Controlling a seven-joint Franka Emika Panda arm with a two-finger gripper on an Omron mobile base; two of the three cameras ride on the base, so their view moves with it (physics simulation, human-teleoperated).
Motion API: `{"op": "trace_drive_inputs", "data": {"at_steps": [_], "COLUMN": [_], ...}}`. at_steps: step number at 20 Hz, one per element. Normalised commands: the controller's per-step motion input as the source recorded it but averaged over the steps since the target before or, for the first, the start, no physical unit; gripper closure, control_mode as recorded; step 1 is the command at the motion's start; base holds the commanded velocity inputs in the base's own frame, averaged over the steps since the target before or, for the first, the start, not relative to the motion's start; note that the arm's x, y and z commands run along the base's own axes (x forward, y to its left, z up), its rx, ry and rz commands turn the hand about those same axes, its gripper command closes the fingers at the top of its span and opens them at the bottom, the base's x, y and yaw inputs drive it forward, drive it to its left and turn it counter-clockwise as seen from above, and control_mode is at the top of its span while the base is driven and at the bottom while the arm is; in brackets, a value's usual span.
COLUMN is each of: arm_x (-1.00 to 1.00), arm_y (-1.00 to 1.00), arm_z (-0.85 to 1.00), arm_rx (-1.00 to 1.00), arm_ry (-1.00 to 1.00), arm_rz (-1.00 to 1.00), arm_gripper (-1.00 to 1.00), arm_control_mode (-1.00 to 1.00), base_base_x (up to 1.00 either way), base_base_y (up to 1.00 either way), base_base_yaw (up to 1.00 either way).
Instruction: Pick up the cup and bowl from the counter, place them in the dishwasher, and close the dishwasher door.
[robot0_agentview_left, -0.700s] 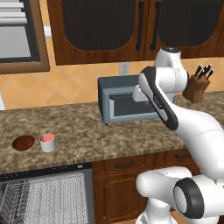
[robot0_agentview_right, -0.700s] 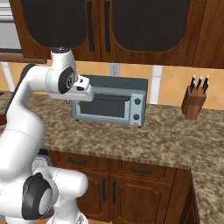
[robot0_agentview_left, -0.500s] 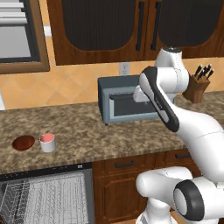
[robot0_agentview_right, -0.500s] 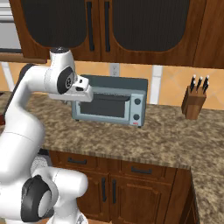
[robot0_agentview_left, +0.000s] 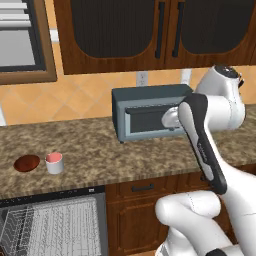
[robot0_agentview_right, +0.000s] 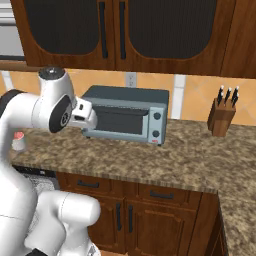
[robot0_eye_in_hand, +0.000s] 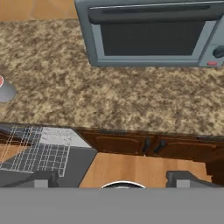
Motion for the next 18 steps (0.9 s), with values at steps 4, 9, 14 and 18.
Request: {"op": "trace_drive_inputs", "data": {"at_steps": [4, 9, 14, 18], "arm_x": [-0.49, 0.0, 0.0, 0.0], "arm_y": [0.17, 0.0, 0.0, 0.0], "arm_z": [0.0, 0.0, 0.0, 0.0], "arm_rx": [-0.04, 0.0, 0.0, 0.0], "arm_ry": [-0.13, 0.0, 0.0, 0.0], "arm_rz": [-0.04, 0.0, 0.0, 0.0], "arm_gripper": [-1.0, -1.0, -1.0, -1.0], "arm_control_mode": [1.0, 1.0, 1.0, 1.0], "base_base_x": [-0.1, -0.07, -0.05, -0.2], "base_base_y": [0.05, 0.1, -0.51, -0.44], "base_base_yaw": [-0.02, 0.01, 0.51, 0.91]}}
